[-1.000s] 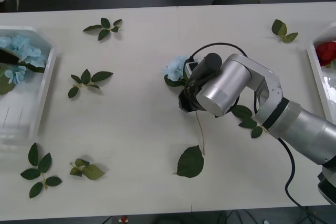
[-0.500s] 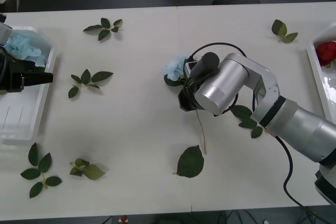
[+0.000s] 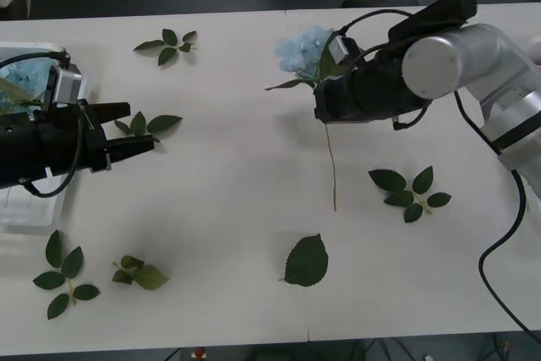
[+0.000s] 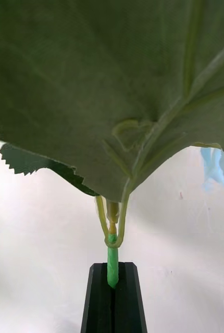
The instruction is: Place the red flowers into the right box and the blue flowers into the left box. If a person shows an open palm, hand one flower to the person first, then continue sorting.
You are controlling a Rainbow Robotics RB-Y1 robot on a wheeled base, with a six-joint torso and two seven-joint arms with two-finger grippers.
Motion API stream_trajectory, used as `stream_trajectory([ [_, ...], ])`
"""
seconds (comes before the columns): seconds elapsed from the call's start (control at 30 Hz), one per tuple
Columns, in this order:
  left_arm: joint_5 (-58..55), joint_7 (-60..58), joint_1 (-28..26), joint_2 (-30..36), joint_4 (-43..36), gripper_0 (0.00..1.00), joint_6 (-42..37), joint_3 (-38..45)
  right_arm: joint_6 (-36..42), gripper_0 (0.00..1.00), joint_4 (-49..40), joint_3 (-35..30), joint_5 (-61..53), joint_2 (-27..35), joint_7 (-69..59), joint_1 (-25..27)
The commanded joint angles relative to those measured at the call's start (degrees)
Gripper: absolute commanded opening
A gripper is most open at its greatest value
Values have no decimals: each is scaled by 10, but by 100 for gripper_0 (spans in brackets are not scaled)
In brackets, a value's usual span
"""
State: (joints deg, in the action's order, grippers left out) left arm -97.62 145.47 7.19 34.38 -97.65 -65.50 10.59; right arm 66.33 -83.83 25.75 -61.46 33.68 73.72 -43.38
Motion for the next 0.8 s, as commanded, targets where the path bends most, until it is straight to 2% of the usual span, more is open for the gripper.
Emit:
stream_trajectory([
  [0.03,-56,57,-35,-24,-18,100,5,-23,-24,0,-21,-53,-114,48,121,-23],
  [0.23,-145,87,-57,-33,-17,100,6,-77,-81,0,-23,-74,-311,72,284,-23],
  [0.43,-195,31,-60,-52,-19,100,29,-137,-126,0,-38,-76,-473,67,440,-25],
  [0.6,-169,2,-37,-81,-19,100,61,-159,-128,0,-41,-76,-554,58,520,-26],
  [0.8,-161,-56,12,-102,-20,100,140,-200,-123,0,-41,-76,-565,42,557,-26],
])
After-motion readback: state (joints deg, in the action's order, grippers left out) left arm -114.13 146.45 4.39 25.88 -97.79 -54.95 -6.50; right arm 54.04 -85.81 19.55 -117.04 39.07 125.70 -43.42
